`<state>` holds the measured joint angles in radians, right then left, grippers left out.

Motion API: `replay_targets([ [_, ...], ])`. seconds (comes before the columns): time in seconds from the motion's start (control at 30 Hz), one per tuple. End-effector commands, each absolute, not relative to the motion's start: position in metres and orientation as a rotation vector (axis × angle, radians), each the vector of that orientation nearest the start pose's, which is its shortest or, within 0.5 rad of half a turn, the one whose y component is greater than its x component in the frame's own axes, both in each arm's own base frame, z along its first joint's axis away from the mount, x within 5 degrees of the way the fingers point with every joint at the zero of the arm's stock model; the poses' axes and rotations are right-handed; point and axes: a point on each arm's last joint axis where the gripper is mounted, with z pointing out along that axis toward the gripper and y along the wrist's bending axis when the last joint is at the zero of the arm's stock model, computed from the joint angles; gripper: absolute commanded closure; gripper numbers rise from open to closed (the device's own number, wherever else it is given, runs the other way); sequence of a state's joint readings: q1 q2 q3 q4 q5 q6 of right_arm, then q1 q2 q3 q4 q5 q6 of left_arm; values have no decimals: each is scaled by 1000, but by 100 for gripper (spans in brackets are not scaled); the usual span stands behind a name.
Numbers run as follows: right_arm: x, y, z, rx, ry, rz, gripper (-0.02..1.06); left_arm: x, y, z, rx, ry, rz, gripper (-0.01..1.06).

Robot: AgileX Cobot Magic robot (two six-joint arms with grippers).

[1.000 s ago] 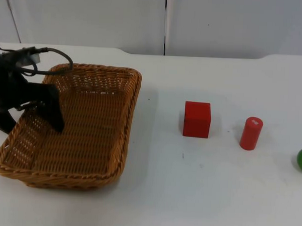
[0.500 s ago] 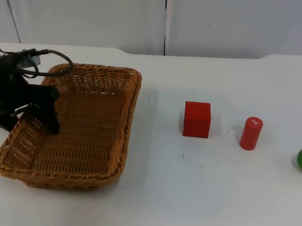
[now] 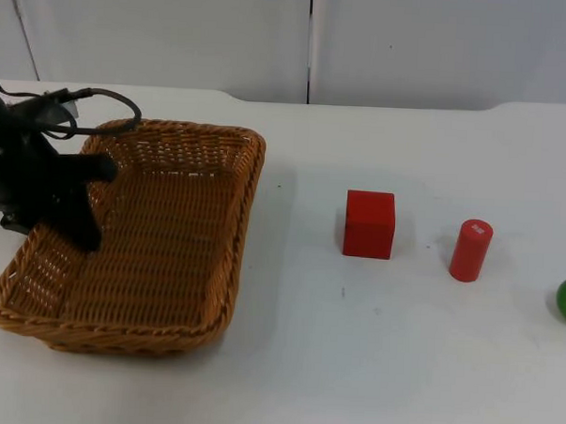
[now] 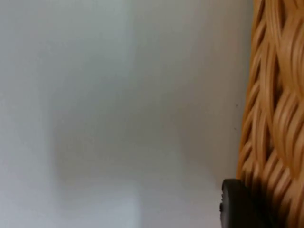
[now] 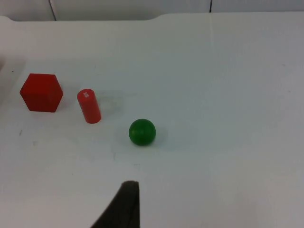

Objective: Pick up the basket with the left hand and place the object to the left of the red cylinder into the basket with the right hand.

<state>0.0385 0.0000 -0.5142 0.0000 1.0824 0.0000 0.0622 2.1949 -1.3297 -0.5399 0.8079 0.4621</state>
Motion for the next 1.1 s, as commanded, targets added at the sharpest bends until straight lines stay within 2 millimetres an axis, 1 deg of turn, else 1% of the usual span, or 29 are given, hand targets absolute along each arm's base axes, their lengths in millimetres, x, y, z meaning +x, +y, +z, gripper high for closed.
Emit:
replay_targets([
  [0.0,-7,0,280,-45,2046,18,-1,397,-12,85,0,3007,-610,76],
  [0.1,-7,0,280,-45,2046,18,-1,396,-12,85,1,3010,-613,77],
  [0.13,-7,0,280,-45,2046,18,-1,396,-13,85,2,3012,-616,79],
  [0.2,-7,0,280,-45,2046,18,-1,396,-13,86,3,3015,-623,91],
  [0.23,-7,0,280,-45,2046,18,-1,396,-13,86,3,3015,-623,91],
  [0.3,-7,0,280,-45,2046,18,-1,395,-14,87,-2,3015,-634,105],
  [0.47,-7,0,280,-45,2046,18,-1,394,-16,89,-18,3019,-673,105],
  [0.57,-7,0,280,-45,2046,18,-1,393,-19,100,-16,3018,-698,105],
  [0.6,-7,0,280,-45,2046,18,-1,393,-19,100,-16,3018,-698,105],
  [0.73,-7,0,280,-45,2046,18,-1,390,-21,134,-34,2972,-704,105],
  [0.77,-7,0,280,-45,2046,18,-1,390,-21,134,-34,2972,-704,105],
  [0.83,-7,0,280,-45,2046,18,-1,385,-22,157,-8,2958,-721,105],
  [0.87,-7,0,280,-45,2046,18,-1,382,-23,166,6,2953,-728,105],
  [0.9,-7,0,280,-45,2046,18,-1,380,-23,170,10,2954,-736,105],
  [0.93,-7,0,280,-45,2046,18,-1,376,-24,182,22,2955,-753,105],
  [0.97,-7,0,280,-45,2046,18,-1,376,-24,182,22,2955,-753,105],
  [1.03,-7,0,280,-45,2046,18,-1,371,-25,192,25,2956,-765,105],
  [1.07,-7,0,280,-45,2046,18,-1,367,-26,204,39,2949,-776,105],
])
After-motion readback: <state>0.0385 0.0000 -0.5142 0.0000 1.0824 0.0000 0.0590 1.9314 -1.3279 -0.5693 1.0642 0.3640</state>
